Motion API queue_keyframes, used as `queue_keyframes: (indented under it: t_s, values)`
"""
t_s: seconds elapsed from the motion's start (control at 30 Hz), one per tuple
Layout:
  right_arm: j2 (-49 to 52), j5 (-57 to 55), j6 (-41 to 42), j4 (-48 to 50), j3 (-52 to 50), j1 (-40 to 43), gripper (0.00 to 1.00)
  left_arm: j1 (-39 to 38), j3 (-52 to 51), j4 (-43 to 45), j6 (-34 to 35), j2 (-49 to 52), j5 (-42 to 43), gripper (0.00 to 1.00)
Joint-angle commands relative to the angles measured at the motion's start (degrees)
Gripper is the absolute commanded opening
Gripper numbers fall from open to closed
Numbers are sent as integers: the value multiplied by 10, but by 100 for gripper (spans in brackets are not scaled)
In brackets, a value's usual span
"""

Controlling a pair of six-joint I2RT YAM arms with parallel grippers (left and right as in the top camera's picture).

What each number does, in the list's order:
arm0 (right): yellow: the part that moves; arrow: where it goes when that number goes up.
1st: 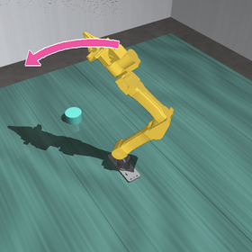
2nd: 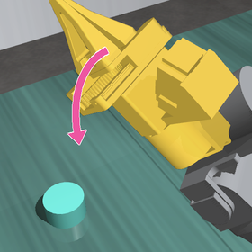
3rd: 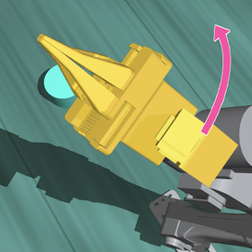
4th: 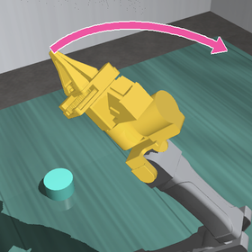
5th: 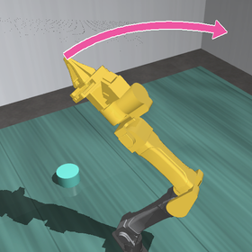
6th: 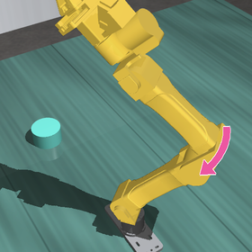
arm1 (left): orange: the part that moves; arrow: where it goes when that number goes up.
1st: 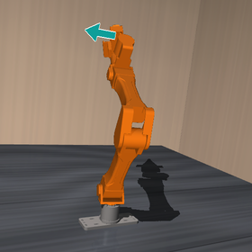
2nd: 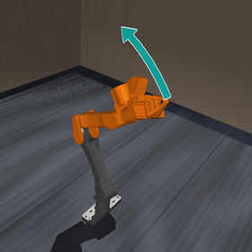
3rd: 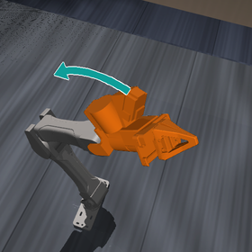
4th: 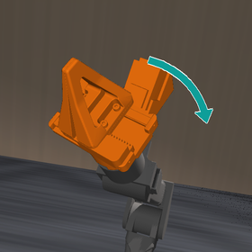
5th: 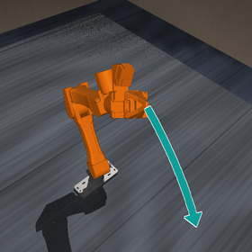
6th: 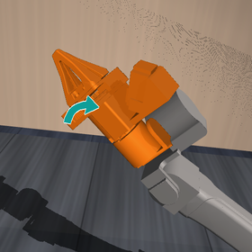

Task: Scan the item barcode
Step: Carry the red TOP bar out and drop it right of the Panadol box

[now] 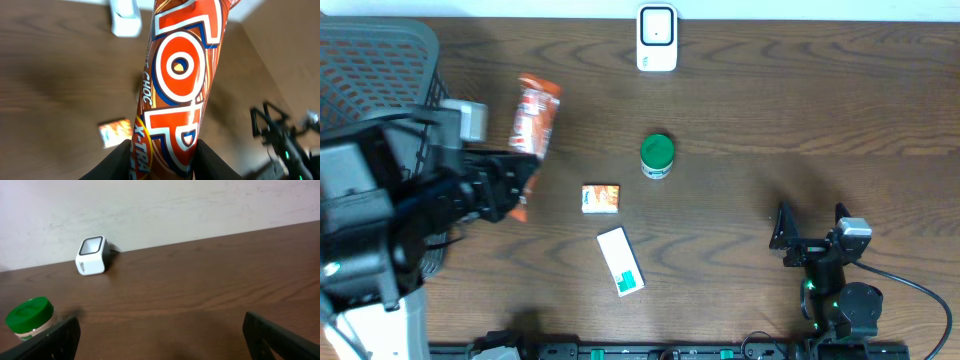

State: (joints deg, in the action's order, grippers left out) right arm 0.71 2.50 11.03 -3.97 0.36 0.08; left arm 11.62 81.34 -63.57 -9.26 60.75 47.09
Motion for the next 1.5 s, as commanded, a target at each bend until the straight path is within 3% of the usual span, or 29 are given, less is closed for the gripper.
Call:
queue_keyframes:
  t_s: [0.0,0.33,0.53,0.83,1.13,1.37,1.43,1.47]
  values:
    - [-3,-5,-8,-2,-1,-3,99,-63,-48,29,-10,9,-7,39]
    - [-3,-5,-8,-2,-1,-3,99,-244,-170,196,-10,78,-8,39]
    - [-3,-5,-8,-2,-1,-3,99,-342,-178,257,-10,168,-78,39]
    - [-3,-5,-8,-2,-1,-3,99,-467,-178,370,-9,337,-88,39]
    - [-3,-5,-8,-2,-1,-3,99,-535,-178,475,64,464,-88,41]
    - [-3,-17,-8,-2,-1,-3,99,-541,-178,481,66,486,-88,45]
    - [-3,-16,-8,-2,-1,-3,99,-541,-178,485,66,485,-88,49]
    - [-3,-15,-7,-1,-1,-3,99,-541,-178,488,66,484,-89,56]
